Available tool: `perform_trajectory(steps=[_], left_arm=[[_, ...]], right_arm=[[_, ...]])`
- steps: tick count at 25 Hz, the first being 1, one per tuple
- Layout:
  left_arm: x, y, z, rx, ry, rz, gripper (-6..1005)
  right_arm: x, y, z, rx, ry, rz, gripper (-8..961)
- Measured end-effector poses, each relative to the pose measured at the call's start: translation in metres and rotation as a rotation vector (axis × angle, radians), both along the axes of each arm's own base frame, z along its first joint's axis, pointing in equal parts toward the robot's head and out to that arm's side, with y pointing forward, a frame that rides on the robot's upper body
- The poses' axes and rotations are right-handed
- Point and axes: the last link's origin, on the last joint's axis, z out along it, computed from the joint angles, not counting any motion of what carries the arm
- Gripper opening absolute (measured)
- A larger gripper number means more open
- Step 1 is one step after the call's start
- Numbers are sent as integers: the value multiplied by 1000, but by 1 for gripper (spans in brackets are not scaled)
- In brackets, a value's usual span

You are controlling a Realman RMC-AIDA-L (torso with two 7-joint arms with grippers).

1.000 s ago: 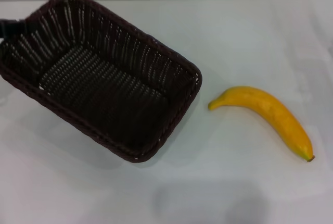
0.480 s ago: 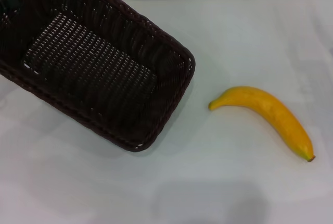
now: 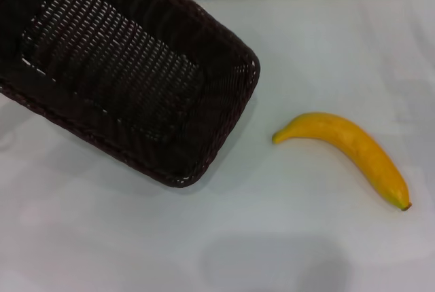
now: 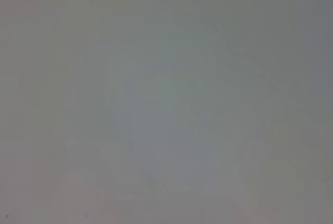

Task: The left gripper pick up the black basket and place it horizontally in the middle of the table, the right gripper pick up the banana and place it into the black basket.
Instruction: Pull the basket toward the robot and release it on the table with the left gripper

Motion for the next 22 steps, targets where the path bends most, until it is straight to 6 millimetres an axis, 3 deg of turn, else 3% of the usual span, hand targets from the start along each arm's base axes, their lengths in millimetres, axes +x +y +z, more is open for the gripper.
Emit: perform_trajectory(steps=[16,22], left_arm=[[-12,-16,-9,93,-106,36,182],[-22,-19,-23,102,-154,98,171]], right_arm=[[0,0,0,0,-2,-1,869],[-3,3,0,-1,-3,6,869]])
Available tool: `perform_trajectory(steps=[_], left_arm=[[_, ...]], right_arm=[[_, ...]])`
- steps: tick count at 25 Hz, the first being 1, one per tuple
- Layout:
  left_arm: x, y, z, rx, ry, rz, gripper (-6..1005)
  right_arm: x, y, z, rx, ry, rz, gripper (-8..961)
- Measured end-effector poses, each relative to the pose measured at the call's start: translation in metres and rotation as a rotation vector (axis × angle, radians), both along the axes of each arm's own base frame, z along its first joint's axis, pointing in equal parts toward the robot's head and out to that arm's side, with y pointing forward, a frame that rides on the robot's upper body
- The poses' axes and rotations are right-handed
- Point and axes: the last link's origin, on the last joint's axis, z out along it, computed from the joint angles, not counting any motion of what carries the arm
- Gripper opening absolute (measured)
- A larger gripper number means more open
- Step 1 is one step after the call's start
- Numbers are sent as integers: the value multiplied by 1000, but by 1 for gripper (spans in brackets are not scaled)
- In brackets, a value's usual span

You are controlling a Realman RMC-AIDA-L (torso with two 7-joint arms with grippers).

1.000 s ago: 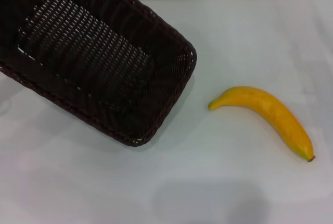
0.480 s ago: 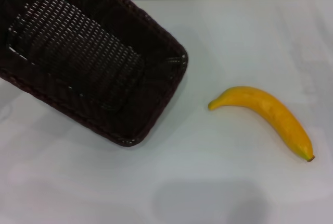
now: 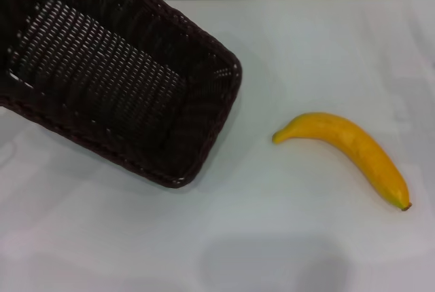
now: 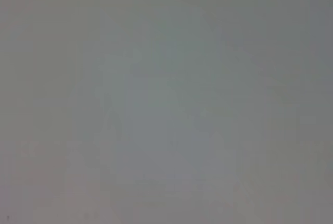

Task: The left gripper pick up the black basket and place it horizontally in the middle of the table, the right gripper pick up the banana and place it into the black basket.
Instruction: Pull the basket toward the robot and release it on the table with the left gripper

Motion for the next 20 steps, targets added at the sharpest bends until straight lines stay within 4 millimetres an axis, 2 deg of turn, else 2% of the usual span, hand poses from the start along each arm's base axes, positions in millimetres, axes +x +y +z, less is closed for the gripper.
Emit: perform_trajectory(steps=[9,13,20], left_arm=[[-13,-10,-19,67,-101,111,148],[-20,-18,-38,79,-114,175,99],[-20,-33,-79,87,-161,244,99]], right_arm=[[0,0,0,0,-1,0,869],[1,-1,0,-1,0,-4,869],[1,-1,0,-2,0,-5,869]])
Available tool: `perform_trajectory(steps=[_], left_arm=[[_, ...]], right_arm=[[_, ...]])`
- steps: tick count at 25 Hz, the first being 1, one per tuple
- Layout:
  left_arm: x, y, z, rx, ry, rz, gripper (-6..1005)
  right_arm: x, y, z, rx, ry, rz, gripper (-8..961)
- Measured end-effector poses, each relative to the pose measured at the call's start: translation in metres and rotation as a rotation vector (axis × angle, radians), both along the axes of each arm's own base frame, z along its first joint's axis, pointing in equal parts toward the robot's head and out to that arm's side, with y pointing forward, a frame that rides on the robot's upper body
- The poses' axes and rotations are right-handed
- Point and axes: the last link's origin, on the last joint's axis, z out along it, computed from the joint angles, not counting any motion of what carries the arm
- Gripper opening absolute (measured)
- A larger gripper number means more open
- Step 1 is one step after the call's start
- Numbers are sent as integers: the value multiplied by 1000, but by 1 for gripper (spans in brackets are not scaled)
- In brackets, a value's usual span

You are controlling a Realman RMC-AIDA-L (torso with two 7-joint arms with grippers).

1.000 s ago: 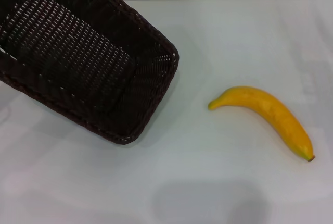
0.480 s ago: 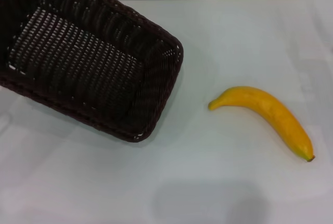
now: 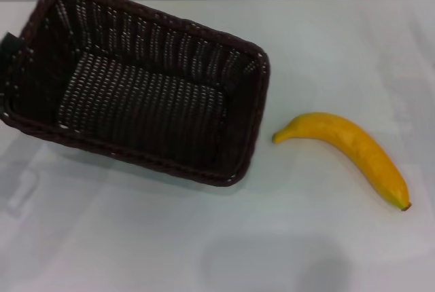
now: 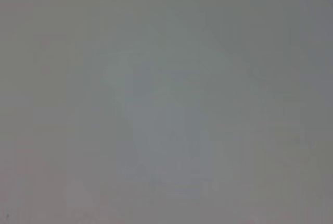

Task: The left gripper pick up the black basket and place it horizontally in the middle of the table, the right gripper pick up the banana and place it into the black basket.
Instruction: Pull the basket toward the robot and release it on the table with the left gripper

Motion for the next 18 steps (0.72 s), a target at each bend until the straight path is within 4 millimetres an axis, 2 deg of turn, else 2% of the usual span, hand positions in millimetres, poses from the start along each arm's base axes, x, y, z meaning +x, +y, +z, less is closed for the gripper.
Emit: perform_trajectory(steps=[7,18], left_arm=[[-2,-11,-23,27,-25,50,95],[-4,-27,-41,134,-74,141,90]], right_arm=[[-1,2,0,0,-3,2,869],[2,-1,1,0,-5,-7,870]])
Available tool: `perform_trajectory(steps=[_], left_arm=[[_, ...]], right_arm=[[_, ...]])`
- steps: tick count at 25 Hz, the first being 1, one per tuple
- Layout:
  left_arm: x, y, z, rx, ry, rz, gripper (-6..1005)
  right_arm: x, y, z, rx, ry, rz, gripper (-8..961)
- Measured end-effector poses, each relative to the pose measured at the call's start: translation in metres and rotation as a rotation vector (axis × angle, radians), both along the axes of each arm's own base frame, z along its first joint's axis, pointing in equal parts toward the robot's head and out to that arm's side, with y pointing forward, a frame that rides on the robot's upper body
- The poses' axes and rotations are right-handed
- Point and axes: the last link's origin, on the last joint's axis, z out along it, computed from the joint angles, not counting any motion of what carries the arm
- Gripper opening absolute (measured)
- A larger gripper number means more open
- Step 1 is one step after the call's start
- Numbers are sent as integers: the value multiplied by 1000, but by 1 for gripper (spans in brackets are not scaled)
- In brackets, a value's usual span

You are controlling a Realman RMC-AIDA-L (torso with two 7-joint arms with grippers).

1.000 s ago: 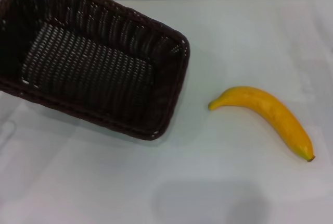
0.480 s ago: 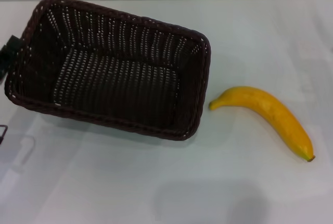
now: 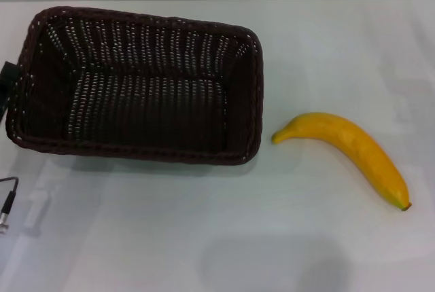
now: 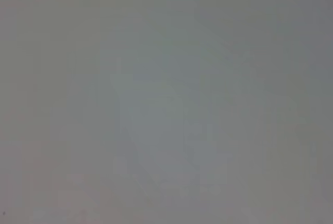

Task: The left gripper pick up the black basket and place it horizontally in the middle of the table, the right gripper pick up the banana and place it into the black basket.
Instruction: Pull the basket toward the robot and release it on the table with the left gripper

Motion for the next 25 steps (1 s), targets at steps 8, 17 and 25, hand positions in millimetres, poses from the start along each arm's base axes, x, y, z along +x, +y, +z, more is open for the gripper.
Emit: perform_trajectory(steps=[8,17,25], left_arm=[[7,6,-11,-34,-33,5,86],[19,14,-24,-102,-26,-33,132],[28,14,-37,-163,-34,-68,185]], right_arm=[[0,0,0,-1,5,0,869],[-3,2,-1,-1,7,8,870],[-4,3,-2,-2,8,11,870]])
